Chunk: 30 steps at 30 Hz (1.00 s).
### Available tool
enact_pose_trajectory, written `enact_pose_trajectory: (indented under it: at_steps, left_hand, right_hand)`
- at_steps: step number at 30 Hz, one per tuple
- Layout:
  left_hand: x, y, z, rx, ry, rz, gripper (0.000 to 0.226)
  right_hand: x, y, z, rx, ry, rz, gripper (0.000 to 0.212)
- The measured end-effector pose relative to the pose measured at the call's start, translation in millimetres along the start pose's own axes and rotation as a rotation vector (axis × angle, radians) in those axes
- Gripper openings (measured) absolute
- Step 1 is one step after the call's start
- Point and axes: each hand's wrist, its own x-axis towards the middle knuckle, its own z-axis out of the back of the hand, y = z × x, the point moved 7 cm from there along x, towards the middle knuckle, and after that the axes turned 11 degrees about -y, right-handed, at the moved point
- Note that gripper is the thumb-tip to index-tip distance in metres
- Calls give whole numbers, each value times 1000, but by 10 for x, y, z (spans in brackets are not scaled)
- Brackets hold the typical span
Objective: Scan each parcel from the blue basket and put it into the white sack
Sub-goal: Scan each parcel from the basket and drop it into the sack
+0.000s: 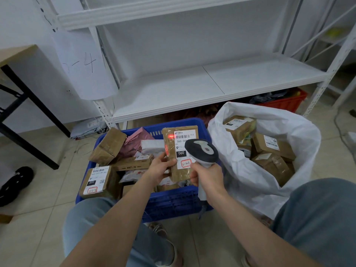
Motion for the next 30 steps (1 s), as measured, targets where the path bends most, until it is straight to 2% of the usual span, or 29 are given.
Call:
enact_pose_trajectory:
  at_steps: [30]
  left_hand:
    - [-54, -42, -178, 5, 21, 1, 44]
  right_hand:
    - [20, 26, 144, -27, -2, -19, 9]
